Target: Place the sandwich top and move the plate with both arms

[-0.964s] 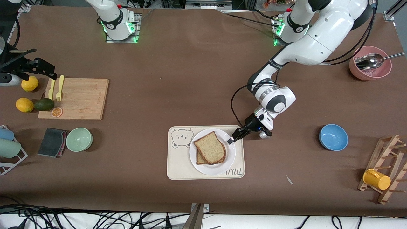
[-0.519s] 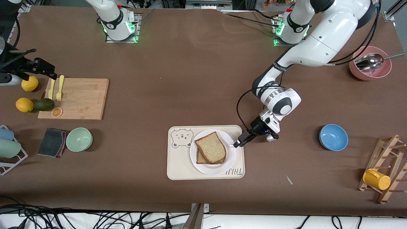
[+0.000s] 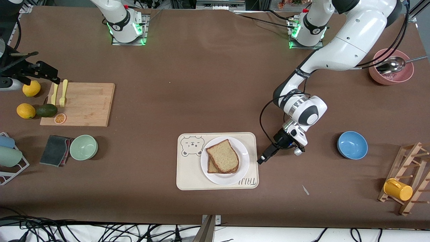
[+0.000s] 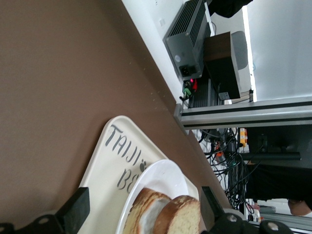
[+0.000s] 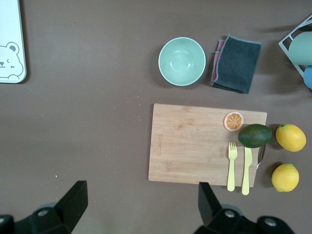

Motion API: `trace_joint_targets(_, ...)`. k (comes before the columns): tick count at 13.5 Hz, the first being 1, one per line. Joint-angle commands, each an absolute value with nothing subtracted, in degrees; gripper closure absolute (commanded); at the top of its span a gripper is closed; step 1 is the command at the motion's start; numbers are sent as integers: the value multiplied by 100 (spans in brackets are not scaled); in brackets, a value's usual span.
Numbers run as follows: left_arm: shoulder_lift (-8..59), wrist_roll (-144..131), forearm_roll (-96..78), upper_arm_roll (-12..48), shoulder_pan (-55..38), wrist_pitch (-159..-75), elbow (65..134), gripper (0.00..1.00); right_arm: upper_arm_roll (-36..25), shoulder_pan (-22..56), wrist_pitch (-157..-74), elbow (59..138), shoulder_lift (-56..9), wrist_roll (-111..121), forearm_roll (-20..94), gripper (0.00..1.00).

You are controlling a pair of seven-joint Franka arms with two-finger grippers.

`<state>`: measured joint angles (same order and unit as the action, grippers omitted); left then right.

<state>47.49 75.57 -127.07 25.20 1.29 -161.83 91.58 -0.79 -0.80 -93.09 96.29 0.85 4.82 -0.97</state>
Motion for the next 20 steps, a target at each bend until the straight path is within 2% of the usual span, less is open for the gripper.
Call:
trace_joint_targets(1,4641,7445,-12832,2522,132,-16426,9088,1,-18,-158,-9272,9554,79,466,-53,0)
trace_joint_targets(6,4492,6850,-12396,2584,387,-16462,9097,0,-18,-158,-9272,9554,88,466,-53,0)
trace_joint_targets(12,4219,4100,-9682,2531,483,-16453,9281,0,-26,-158,-9272,9554,79,466,-53,0)
trace_joint_targets(16,3877,2929,-7915,2487,737,-16366,9649,0,-18,-158,-9272,9554,88,466,-53,0)
trace_joint_targets(20,3534,1655,-5621,2417,1247,-15646,9940,0,-26,-158,-9272,9554,79,466,-61,0)
